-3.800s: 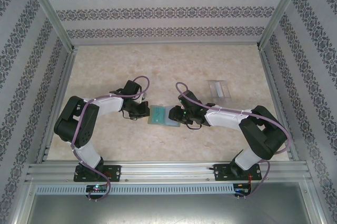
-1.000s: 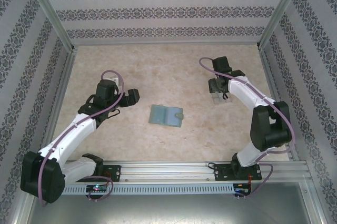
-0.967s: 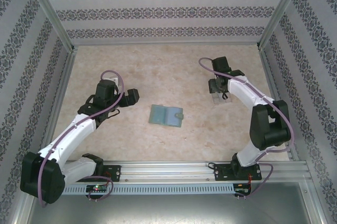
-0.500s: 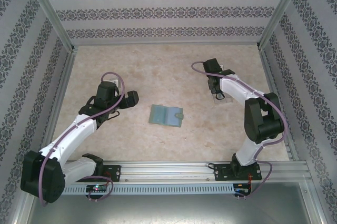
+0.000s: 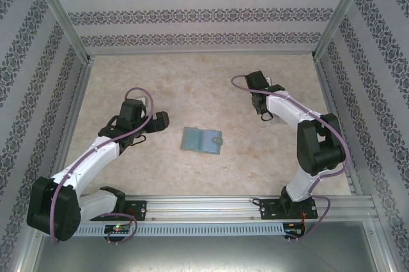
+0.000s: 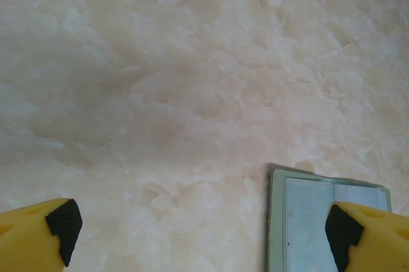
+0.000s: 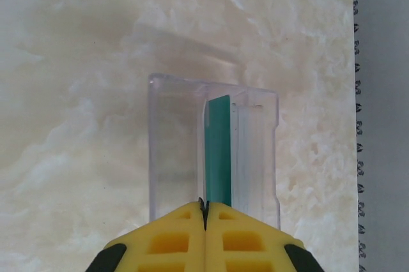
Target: Put the credit cards into the card holder
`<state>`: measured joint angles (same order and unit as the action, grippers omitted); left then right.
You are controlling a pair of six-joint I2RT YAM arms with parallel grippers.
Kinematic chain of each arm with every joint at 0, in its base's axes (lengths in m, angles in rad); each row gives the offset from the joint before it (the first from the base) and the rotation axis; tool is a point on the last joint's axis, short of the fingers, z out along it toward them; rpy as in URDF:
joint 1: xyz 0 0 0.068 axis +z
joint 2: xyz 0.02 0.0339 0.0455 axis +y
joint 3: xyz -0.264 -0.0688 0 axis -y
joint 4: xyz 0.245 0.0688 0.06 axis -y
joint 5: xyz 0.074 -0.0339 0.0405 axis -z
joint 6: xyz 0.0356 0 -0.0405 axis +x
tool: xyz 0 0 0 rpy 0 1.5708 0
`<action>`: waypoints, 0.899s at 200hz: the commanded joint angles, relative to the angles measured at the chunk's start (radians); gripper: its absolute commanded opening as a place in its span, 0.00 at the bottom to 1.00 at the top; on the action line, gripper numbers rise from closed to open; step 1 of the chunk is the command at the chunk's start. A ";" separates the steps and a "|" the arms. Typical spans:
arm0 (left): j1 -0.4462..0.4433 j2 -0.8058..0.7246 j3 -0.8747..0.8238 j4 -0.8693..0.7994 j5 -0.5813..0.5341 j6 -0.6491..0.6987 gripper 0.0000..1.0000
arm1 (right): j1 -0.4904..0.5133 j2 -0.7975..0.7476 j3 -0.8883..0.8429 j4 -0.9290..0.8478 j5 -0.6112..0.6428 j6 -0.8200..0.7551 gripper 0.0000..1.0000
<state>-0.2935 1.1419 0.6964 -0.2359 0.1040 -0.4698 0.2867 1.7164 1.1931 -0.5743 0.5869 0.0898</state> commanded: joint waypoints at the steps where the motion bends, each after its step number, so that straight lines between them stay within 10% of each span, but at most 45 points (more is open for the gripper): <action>1: -0.006 0.000 0.017 0.015 0.006 0.017 0.99 | 0.023 -0.007 0.020 -0.033 0.015 0.006 0.04; 104: -0.003 -0.027 0.088 0.086 0.187 -0.170 0.99 | 0.143 -0.521 -0.165 0.317 -0.702 -0.107 0.00; 180: -0.041 0.065 0.136 0.449 0.596 -0.288 0.99 | 0.302 -0.505 -0.265 0.698 -1.060 0.111 0.00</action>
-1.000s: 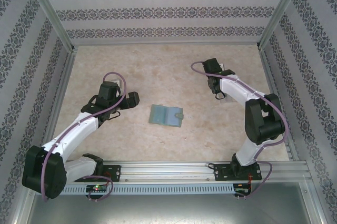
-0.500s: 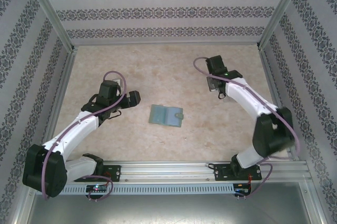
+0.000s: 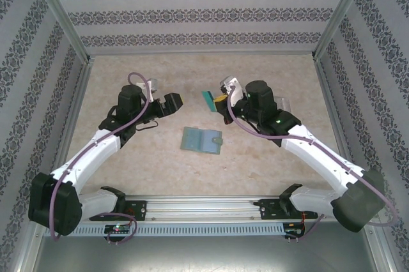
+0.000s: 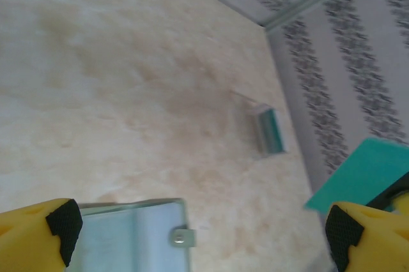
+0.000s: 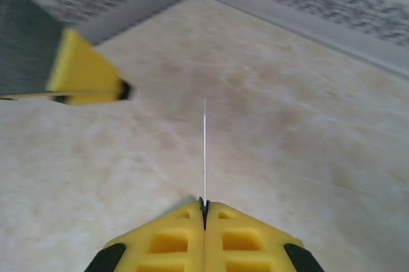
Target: Put the credit cards into the card holder
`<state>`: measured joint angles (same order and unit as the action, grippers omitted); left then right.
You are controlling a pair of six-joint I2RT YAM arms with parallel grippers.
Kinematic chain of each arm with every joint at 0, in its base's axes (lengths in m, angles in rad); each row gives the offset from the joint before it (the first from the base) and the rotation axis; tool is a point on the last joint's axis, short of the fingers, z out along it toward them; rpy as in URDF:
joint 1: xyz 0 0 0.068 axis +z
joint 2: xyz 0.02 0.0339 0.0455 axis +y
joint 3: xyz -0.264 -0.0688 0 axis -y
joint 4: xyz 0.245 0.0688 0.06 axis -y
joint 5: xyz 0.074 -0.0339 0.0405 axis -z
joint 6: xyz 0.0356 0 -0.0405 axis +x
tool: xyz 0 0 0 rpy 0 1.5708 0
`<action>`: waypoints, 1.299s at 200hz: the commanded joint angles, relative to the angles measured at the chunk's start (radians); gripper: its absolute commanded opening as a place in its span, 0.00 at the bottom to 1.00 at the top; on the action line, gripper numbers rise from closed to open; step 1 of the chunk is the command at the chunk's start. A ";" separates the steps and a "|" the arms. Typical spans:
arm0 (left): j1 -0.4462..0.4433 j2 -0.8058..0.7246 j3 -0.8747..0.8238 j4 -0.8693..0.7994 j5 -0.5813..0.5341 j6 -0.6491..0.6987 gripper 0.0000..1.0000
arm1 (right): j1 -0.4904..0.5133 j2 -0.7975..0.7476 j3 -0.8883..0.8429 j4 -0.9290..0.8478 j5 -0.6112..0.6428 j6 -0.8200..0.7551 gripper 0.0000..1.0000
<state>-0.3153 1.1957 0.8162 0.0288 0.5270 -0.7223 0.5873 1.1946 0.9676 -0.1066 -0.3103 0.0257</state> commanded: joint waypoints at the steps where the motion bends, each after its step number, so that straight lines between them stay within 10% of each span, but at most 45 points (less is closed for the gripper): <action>1: -0.019 0.010 0.013 0.188 0.176 -0.031 0.99 | 0.001 0.016 -0.039 0.230 -0.163 0.175 0.00; 56: -0.071 -0.141 -0.092 0.294 0.201 0.140 0.87 | -0.027 0.140 -0.035 0.500 -0.362 0.726 0.00; 145: -0.071 -0.104 -0.047 0.281 0.254 0.097 0.50 | -0.037 0.143 -0.111 0.705 -0.516 0.794 0.00; 204: -0.071 -0.122 -0.073 0.337 0.310 0.130 0.01 | -0.042 0.144 -0.108 0.686 -0.530 0.799 0.00; 216: -0.070 -0.134 -0.079 0.331 0.295 0.138 0.00 | -0.058 0.133 -0.116 0.659 -0.510 0.804 0.31; 260: -0.076 -0.166 -0.043 0.099 0.166 0.333 0.00 | -0.150 0.096 -0.181 0.618 -0.400 0.971 0.51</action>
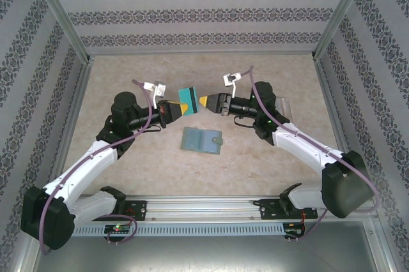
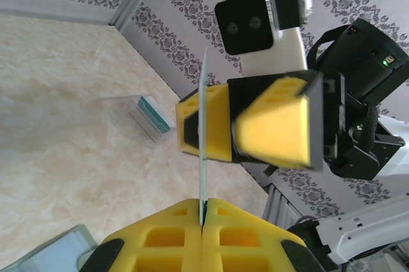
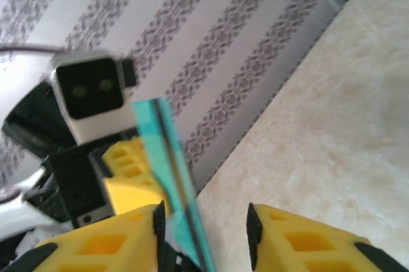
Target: Put the credit cards into the card holder
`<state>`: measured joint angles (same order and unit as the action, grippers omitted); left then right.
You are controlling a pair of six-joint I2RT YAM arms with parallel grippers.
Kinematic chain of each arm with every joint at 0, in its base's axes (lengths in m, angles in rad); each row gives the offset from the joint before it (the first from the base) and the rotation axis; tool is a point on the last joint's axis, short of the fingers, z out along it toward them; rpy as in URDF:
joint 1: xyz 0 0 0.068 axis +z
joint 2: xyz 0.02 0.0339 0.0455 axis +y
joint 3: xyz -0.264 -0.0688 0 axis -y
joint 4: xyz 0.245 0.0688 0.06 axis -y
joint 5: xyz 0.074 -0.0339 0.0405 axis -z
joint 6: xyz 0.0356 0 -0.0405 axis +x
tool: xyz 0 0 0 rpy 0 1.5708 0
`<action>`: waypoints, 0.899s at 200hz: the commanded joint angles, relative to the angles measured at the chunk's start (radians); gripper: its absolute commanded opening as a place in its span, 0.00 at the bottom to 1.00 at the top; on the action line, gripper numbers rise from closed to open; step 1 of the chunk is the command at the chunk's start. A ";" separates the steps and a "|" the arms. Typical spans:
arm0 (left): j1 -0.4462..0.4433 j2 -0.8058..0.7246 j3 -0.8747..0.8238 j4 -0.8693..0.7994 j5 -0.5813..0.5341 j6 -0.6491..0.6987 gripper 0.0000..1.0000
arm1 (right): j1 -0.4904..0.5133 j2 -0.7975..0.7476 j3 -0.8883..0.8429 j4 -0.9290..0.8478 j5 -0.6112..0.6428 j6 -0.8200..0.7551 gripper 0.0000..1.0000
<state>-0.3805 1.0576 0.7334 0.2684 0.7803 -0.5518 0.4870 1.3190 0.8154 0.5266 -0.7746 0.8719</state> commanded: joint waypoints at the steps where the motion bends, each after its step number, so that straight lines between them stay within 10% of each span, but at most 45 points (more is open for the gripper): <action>1: -0.012 -0.028 0.040 -0.147 -0.094 0.173 0.00 | -0.051 -0.029 -0.028 -0.018 0.065 0.130 0.52; 52: -0.172 0.004 -0.100 -0.020 -0.446 0.640 0.00 | -0.085 0.043 -0.015 -0.133 0.091 0.573 0.58; 90: -0.222 0.031 -0.267 0.271 -0.486 0.939 0.00 | -0.074 0.079 -0.013 -0.306 0.062 0.699 0.60; 180: -0.248 0.124 -0.247 0.254 -0.469 1.199 0.00 | 0.002 0.213 -0.026 -0.272 -0.030 0.877 0.55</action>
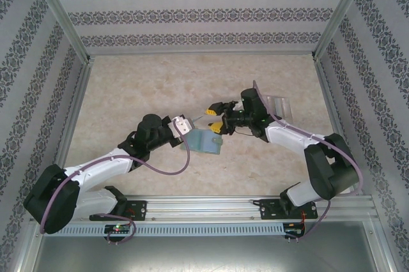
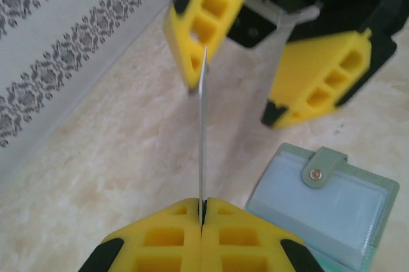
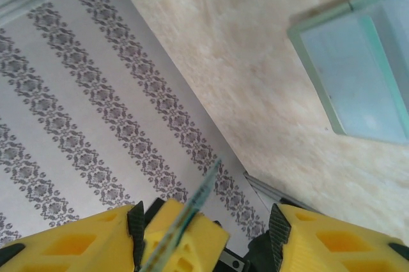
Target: Put the credit cards into the card holder
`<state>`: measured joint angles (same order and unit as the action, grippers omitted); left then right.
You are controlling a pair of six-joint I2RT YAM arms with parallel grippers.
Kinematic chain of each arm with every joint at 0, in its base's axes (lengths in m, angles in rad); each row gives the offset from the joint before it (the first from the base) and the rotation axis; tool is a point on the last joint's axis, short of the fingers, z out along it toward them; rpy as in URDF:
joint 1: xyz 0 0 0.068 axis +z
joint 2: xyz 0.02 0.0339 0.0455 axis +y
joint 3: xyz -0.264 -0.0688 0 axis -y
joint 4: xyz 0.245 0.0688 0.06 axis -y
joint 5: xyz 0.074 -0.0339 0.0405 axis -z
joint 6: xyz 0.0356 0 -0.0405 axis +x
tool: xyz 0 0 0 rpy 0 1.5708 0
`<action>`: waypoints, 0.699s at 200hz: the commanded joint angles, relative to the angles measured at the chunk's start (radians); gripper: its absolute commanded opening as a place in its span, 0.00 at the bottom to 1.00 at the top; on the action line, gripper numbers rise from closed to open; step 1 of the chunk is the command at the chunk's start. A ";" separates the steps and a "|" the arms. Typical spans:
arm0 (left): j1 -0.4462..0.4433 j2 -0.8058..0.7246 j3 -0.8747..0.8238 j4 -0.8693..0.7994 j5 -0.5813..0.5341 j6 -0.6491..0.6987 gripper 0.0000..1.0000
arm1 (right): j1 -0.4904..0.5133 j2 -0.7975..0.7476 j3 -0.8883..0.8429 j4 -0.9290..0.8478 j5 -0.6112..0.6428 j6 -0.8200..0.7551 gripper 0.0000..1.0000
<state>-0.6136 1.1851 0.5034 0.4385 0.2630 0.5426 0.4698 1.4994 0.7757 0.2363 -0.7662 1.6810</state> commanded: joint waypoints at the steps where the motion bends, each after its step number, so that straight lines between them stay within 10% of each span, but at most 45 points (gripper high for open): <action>1: -0.016 -0.004 -0.017 0.085 0.049 0.105 0.00 | 0.018 0.036 0.015 0.022 -0.040 0.073 0.55; 140: -0.015 0.005 -0.063 0.212 0.108 0.117 0.00 | 0.034 0.090 -0.008 0.250 -0.099 0.308 0.36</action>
<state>-0.6155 1.1847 0.4320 0.5900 0.3470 0.6395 0.4889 1.5593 0.7746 0.4206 -0.8280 1.9434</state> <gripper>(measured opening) 0.050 0.361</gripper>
